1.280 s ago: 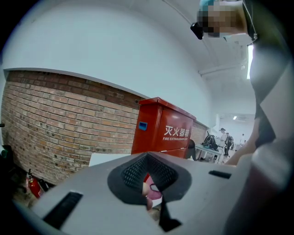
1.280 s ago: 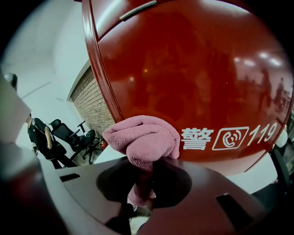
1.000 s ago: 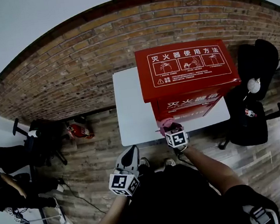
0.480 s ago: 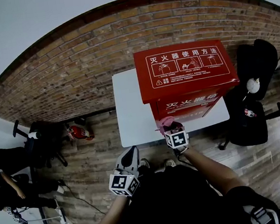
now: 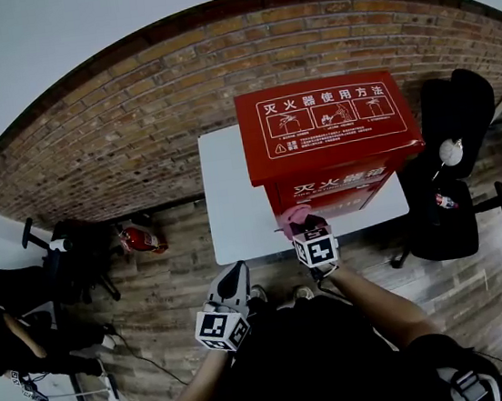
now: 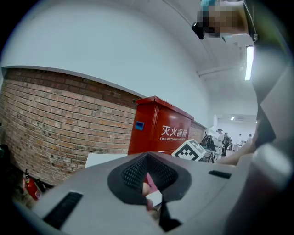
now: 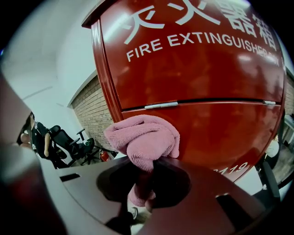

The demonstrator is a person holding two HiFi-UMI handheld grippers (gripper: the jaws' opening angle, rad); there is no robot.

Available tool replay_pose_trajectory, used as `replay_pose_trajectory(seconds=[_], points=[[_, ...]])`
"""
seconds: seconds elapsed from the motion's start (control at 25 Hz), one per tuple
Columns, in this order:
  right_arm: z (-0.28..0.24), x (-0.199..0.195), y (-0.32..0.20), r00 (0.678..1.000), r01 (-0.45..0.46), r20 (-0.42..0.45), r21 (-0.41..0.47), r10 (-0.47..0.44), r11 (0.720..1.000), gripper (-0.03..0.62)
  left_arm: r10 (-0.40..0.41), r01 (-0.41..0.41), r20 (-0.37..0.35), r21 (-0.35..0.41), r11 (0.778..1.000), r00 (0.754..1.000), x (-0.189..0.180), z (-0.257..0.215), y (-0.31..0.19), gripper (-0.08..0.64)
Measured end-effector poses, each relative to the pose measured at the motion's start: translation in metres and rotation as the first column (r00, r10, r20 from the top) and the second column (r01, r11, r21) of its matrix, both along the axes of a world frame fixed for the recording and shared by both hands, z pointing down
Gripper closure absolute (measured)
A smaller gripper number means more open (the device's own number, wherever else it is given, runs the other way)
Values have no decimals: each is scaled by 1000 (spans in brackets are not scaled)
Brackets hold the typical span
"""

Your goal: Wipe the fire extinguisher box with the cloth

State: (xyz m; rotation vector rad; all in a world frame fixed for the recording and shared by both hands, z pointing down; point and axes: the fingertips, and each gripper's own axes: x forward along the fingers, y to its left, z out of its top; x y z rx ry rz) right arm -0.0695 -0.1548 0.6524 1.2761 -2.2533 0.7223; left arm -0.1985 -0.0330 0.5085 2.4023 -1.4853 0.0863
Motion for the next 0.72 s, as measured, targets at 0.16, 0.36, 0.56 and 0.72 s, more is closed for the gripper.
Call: replay_pose_trajectory(seconds=[0.16,0.36,0.56,0.72], points=[[-12,1,0,1000,0,-3,12,0,1000,508,4,-4,-1,-1,1000,1000,3,-1,0,537],[-26,0,0,1000,9,-12,29,-8,1000,508,5,-5,-2,0,1000,1000,4,-2,0,537],[-40,2,-1,1000,11,-8,43,-10,999,508,8,-8,4,1,1000,1000,6,0,-1,537],[-52,1,-1,1000,16,1,47,-16,999,508,7,-7,3,-2,1000,1000,7,1,-2,537]])
